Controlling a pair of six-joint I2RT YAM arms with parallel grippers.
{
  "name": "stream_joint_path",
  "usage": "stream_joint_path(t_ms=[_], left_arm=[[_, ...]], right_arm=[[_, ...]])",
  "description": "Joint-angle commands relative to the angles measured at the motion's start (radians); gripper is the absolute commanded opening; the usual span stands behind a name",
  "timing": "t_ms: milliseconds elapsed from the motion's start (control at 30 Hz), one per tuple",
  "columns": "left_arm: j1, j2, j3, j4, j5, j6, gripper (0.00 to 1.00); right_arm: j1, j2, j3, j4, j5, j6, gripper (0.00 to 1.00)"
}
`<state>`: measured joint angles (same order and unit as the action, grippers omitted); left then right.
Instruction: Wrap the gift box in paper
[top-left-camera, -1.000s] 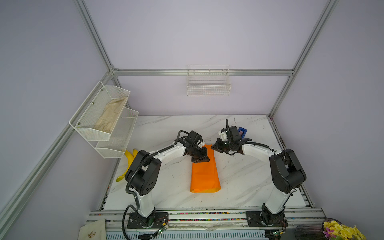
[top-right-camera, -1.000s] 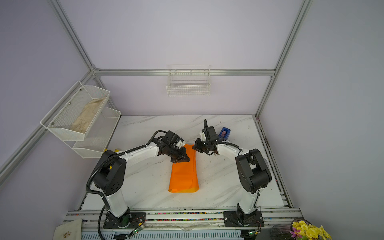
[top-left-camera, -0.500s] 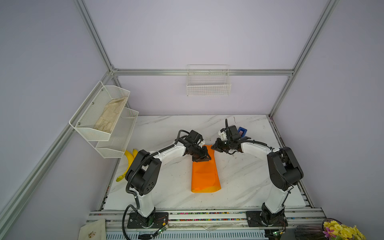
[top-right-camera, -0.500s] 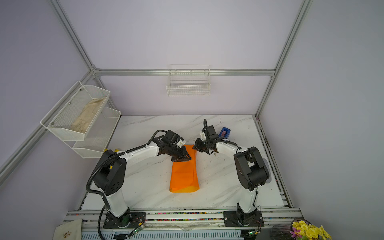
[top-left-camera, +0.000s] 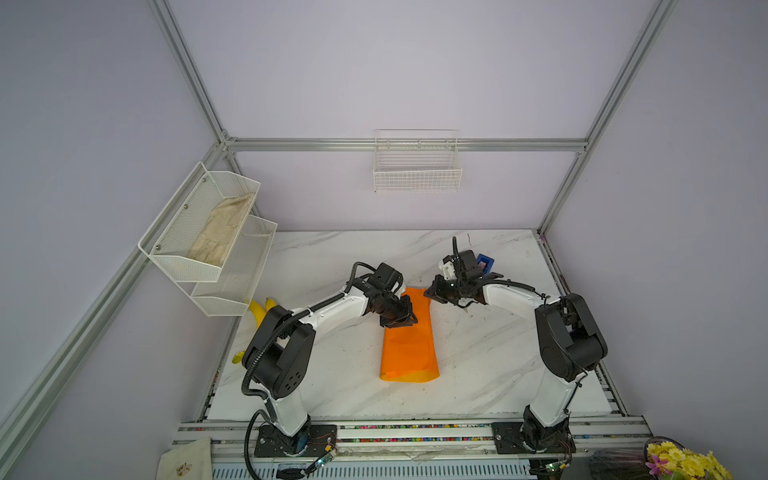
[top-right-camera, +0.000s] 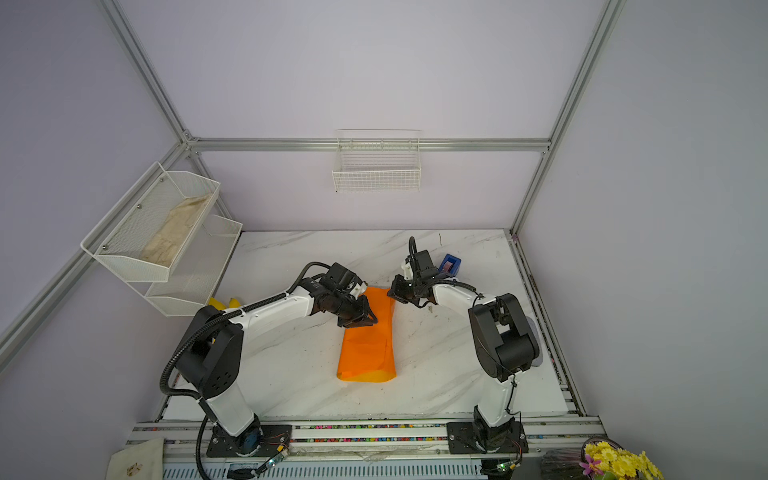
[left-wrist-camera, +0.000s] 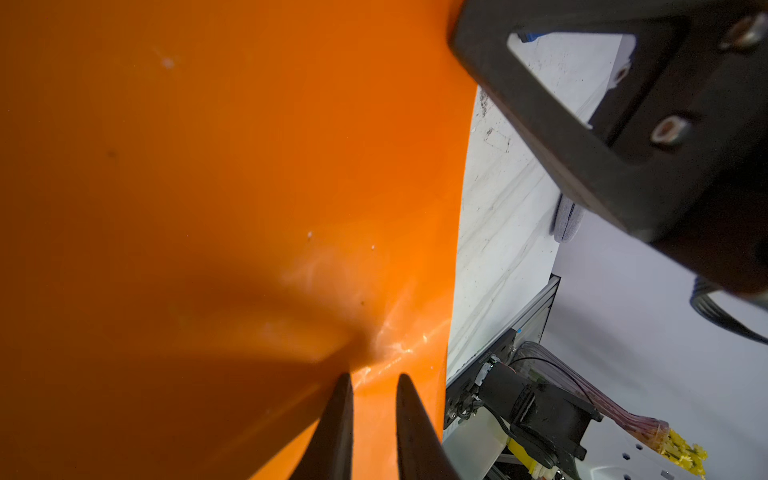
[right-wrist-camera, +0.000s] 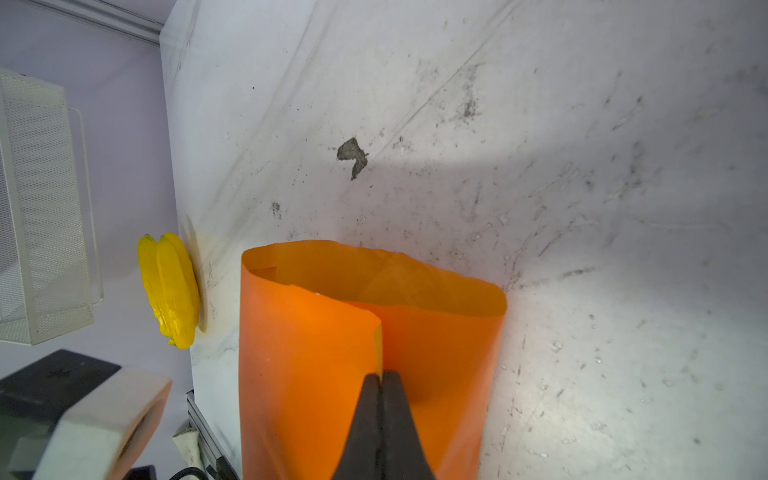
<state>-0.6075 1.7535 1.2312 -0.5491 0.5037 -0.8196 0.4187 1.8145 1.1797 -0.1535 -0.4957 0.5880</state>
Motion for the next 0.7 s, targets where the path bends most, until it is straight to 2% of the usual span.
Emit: stream_joint_path(t_ms=[0, 133, 233, 433, 667], left_arm=[[-0.005, -0.019, -0.044, -0.055, -0.038, 0.005, 0.21], [-0.012, 0.002, -0.05, -0.053, -0.028, 0.005, 0.22], [-0.015, -0.004, -0.046, -0.055, -0.031, 0.007, 0.27], [-0.019, -0.004, -0.05, -0.053, -0.021, 0.008, 0.28], [-0.025, 0.025, -0.103, -0.018, -0.001, 0.005, 0.21]], right_arm=[[-0.011, 0.01, 0.032, 0.005, 0.05, -0.02, 0.0], [-0.009, 0.016, 0.046, 0.001, 0.049, -0.02, 0.0], [-0.01, 0.021, 0.064, -0.007, 0.05, -0.027, 0.0], [-0.01, 0.035, 0.068, -0.013, 0.067, -0.027, 0.0], [-0.01, 0.018, 0.056, -0.052, 0.112, -0.045, 0.0]])
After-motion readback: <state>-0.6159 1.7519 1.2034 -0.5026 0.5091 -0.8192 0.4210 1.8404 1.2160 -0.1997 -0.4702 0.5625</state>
